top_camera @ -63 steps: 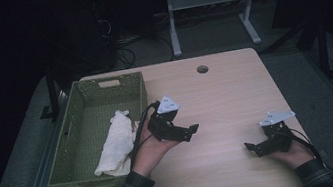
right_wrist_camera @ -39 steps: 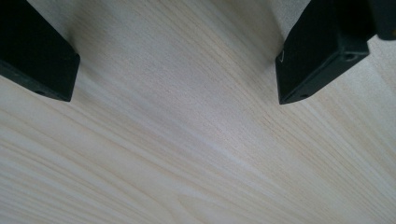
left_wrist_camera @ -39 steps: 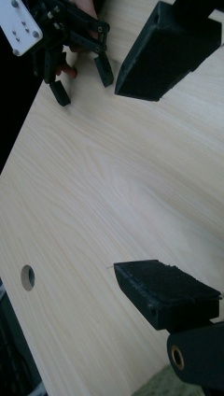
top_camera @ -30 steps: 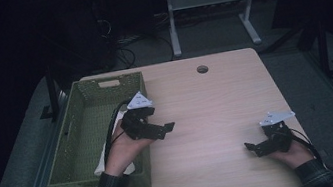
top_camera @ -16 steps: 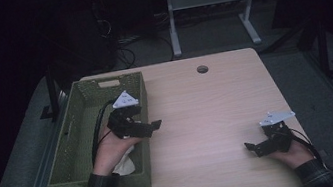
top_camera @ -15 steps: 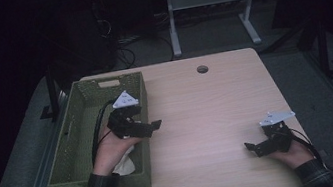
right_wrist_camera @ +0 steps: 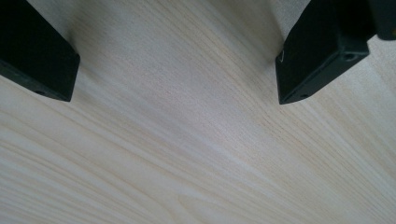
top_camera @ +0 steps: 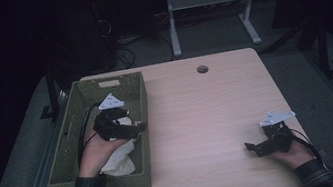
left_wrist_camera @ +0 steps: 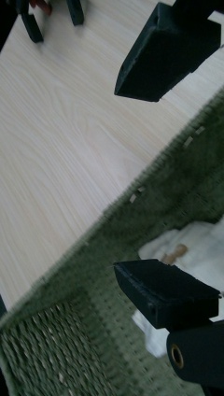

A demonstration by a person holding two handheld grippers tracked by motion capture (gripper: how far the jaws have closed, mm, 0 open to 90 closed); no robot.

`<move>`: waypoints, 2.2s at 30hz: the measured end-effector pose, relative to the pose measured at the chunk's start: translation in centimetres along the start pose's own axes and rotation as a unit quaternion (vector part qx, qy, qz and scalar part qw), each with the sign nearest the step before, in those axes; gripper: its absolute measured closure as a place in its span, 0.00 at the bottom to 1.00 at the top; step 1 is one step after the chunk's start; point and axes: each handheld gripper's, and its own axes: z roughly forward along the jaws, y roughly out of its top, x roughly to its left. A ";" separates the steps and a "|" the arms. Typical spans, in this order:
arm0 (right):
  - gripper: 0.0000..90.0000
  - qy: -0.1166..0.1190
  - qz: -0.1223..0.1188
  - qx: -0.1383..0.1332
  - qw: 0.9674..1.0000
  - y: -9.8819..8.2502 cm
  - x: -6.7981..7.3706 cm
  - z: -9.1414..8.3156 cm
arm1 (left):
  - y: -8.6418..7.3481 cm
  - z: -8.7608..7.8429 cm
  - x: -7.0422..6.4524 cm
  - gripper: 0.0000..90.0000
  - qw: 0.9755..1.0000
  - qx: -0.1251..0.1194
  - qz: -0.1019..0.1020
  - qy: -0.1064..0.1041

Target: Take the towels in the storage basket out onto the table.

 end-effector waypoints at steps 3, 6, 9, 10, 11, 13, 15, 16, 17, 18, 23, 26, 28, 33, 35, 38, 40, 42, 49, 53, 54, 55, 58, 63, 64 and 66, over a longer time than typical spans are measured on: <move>0.00 0.000 0.001 0.000 1.000 0.0 0.0 0.0 | -0.4 -0.2 0.5 0.14 1.000 0.004 -0.002 0.006; 0.00 0.000 0.000 -0.001 1.000 0.0 0.0 0.0 | -0.9 -0.5 1.0 0.14 1.000 0.013 -0.001 0.013; 0.00 0.000 0.001 0.000 1.000 0.0 0.0 0.0 | -1.3 -0.6 1.4 0.14 1.000 0.023 0.000 0.019; 0.00 0.000 0.001 0.000 1.000 0.0 0.0 0.0 | -1.3 -0.6 1.4 0.14 1.000 0.023 0.000 0.019; 0.00 0.000 0.000 0.000 1.000 0.0 0.0 0.0 | -1.4 -0.6 1.5 0.14 0.999 0.026 -0.002 0.020; 0.00 0.000 0.000 0.000 1.000 0.0 0.0 0.0 | -1.8 -0.6 1.9 0.14 0.999 0.033 -0.004 0.028; 0.00 0.000 0.000 0.000 1.000 0.0 0.0 0.0 | -2.2 -0.6 2.3 0.14 0.999 0.039 -0.008 0.034; 0.00 0.000 0.000 0.000 1.000 0.0 0.0 0.0 | -2.6 -0.5 2.7 0.14 0.998 0.040 -0.014 0.036; 0.00 0.000 0.000 0.000 1.000 0.0 0.0 0.0 | -2.6 -0.5 2.7 0.14 0.998 0.040 -0.014 0.036; 0.00 0.001 0.000 0.001 1.000 0.0 0.0 0.0 | -2.9 -0.4 2.9 0.14 0.998 0.043 -0.017 0.037; 0.00 0.001 0.000 0.000 1.000 0.0 0.0 0.0 | -3.7 0.4 3.9 0.14 0.997 0.054 -0.022 0.043; 0.00 0.001 -0.001 0.001 1.000 0.0 0.0 0.0 | -4.3 1.2 4.5 0.15 0.997 0.064 -0.027 0.042; 0.00 0.001 0.000 0.001 1.000 0.0 0.0 0.0 | -4.7 1.8 4.8 0.15 0.995 0.080 -0.027 0.046; 0.00 0.000 -0.001 0.001 1.000 0.0 0.0 0.0 | -5.3 3.0 5.2 0.15 0.992 0.109 -0.031 0.049; 0.00 0.001 -0.001 0.001 1.000 0.0 0.0 0.0 | -5.6 3.5 5.4 0.15 0.991 0.122 -0.036 0.052; 0.00 0.001 0.000 0.001 1.000 0.0 0.0 0.0 | -5.8 4.0 5.4 0.15 0.988 0.139 -0.031 0.057; 0.00 0.000 0.000 0.000 1.000 0.0 0.0 0.0 | -6.0 4.5 5.3 0.15 0.986 0.155 -0.032 0.050; 0.00 0.000 -0.001 0.000 1.000 0.0 0.0 0.0 | -6.1 4.7 5.3 0.15 0.985 0.160 -0.032 0.048; 0.00 0.006 -0.010 0.002 1.000 -0.1 0.0 -0.1 | -6.4 5.4 5.2 0.15 0.980 0.189 -0.032 0.054; 0.00 0.006 -0.011 0.002 1.000 -0.1 0.0 -0.1 | -6.8 5.9 5.2 0.15 0.974 0.216 -0.032 0.062; 0.00 0.007 -0.010 0.001 1.000 -0.1 0.1 -0.1 | -6.8 6.1 5.2 0.15 0.972 0.224 -0.030 0.062; 0.00 0.007 -0.012 0.001 1.000 -0.2 0.1 -0.1 | -6.8 6.1 5.2 0.15 0.972 0.224 -0.030 0.062; 0.00 0.008 -0.013 0.001 1.000 -0.2 0.2 -0.2 | -7.0 6.4 5.1 0.16 0.968 0.240 -0.031 0.064; 0.00 0.010 -0.017 0.000 1.000 0.0 0.0 0.0 | -6.8 6.0 5.2 0.38 0.967 0.241 -0.046 0.067; 0.00 0.010 -0.017 0.000 1.000 0.0 0.1 0.0 | -6.7 5.8 5.3 0.47 0.967 0.243 -0.045 0.069; 0.00 0.010 -0.016 -0.001 1.000 0.0 0.1 0.0 | -6.7 5.7 5.3 0.63 0.966 0.243 -0.049 0.071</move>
